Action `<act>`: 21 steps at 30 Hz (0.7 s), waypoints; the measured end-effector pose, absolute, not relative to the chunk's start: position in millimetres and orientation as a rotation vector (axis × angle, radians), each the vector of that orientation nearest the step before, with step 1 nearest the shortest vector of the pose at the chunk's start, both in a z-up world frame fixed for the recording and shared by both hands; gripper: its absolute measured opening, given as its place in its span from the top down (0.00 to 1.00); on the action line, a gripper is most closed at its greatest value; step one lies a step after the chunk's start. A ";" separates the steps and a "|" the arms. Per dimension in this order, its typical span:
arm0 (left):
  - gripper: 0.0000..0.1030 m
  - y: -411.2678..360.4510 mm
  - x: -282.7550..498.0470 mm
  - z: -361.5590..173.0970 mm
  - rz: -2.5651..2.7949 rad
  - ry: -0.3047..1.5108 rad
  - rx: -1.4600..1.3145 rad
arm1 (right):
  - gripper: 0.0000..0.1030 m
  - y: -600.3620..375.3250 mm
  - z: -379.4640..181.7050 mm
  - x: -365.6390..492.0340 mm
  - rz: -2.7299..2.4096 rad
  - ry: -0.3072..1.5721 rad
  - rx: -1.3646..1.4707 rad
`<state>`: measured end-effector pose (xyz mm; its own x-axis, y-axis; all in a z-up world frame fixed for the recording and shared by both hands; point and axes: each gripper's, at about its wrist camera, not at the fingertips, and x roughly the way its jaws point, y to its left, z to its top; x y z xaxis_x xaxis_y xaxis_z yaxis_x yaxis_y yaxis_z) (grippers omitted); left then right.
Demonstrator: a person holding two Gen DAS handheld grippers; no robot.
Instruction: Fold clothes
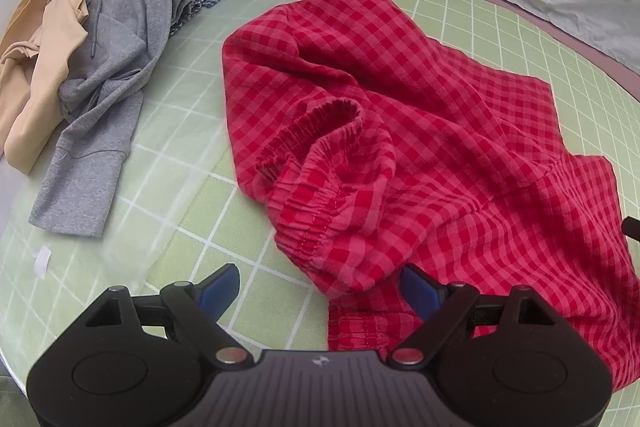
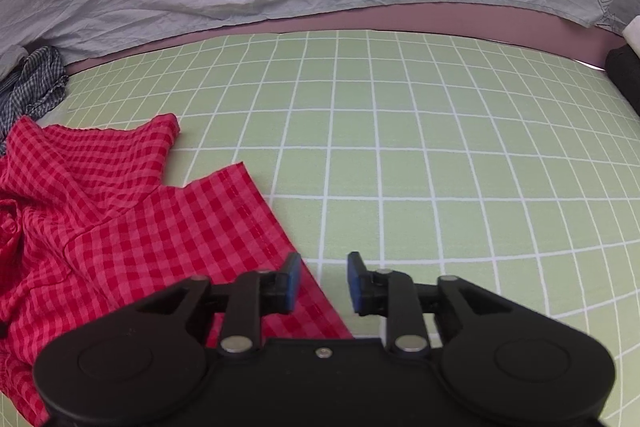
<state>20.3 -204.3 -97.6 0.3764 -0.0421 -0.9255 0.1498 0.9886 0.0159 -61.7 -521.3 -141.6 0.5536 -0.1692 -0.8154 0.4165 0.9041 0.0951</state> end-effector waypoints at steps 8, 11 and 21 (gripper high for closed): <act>0.13 -197.3 19.5 -108.2 -0.082 1.227 0.106 | 0.59 -501.7 -147.5 -33.5 -0.265 0.956 0.248; 0.11 -196.7 20.6 -111.9 -0.072 1.241 0.108 | 0.58 -497.2 -149.9 -28.4 -0.268 0.962 0.248; 0.06 -198.9 25.8 -121.4 -0.076 1.264 0.136 | 0.38 -492.6 -153.8 -11.4 -0.291 0.977 0.185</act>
